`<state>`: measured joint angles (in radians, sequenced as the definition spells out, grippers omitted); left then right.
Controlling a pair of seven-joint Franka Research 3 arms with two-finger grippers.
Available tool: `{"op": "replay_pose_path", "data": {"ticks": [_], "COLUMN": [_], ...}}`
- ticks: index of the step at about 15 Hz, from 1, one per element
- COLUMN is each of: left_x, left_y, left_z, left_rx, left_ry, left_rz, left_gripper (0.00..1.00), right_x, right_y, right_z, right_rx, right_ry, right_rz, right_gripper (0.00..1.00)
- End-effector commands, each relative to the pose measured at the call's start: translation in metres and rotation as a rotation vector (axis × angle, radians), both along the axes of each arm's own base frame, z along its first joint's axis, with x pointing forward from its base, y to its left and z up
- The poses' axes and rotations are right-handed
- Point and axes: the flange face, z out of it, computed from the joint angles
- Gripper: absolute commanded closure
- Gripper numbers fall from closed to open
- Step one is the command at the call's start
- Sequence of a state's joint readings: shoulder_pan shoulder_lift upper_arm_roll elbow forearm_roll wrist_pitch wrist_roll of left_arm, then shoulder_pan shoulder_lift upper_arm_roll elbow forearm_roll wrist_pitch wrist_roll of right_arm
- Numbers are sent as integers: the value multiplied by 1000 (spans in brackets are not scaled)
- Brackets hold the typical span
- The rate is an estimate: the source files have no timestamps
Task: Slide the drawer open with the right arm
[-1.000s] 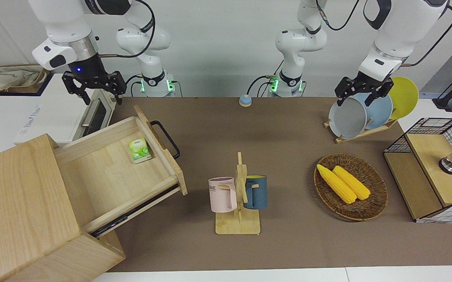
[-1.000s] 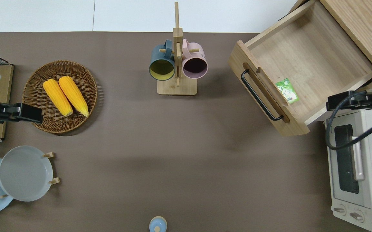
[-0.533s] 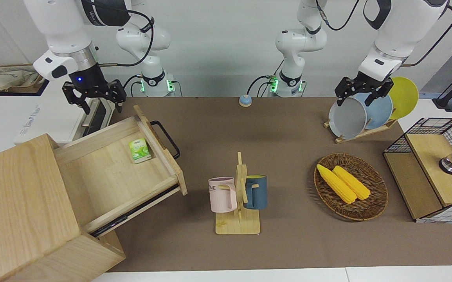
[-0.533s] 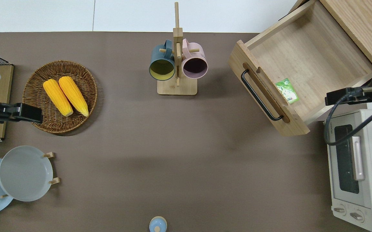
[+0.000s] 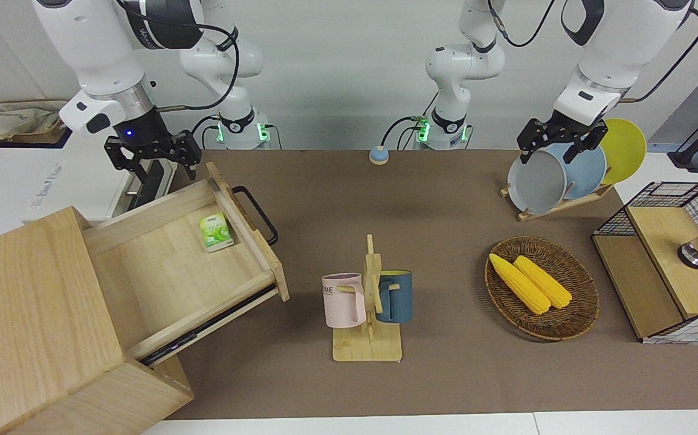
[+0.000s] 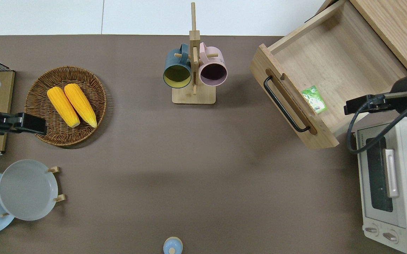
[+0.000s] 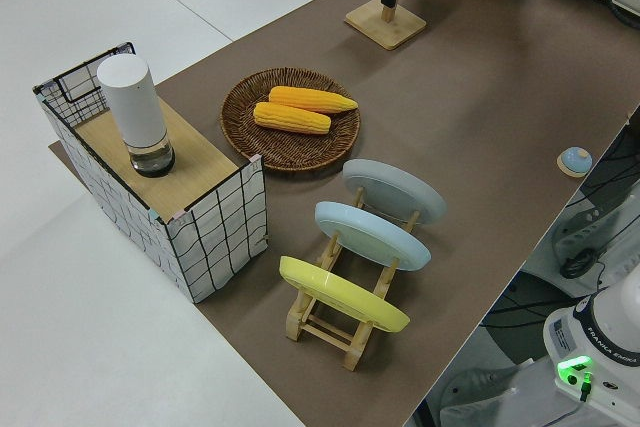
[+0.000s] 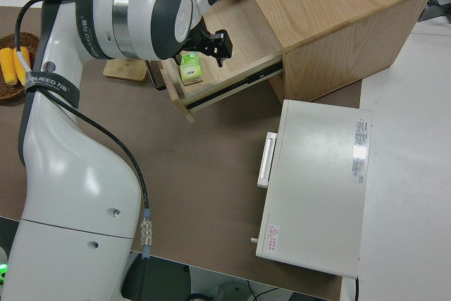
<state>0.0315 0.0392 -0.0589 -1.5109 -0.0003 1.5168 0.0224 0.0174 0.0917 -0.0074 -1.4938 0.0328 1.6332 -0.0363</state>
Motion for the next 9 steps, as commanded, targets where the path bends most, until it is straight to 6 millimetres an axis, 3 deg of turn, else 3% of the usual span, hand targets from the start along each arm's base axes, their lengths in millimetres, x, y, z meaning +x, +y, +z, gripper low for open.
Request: {"op": "replay_pose_path", "data": {"ticks": [1,9], "left_x": [2,2], "left_y": [1,1], "left_z": [3,3], "left_rx": [16,16], "left_ry": [6,6], "left_rz": [-11,-9], "left_gripper": [7,7], "right_x": [2,5], "right_y": [-5,-11], "right_z": [0,-6], "right_rx": [22,-42], "right_ry": [-14,-5], "right_rz": [9,9], "right_gripper": [15,15]}}
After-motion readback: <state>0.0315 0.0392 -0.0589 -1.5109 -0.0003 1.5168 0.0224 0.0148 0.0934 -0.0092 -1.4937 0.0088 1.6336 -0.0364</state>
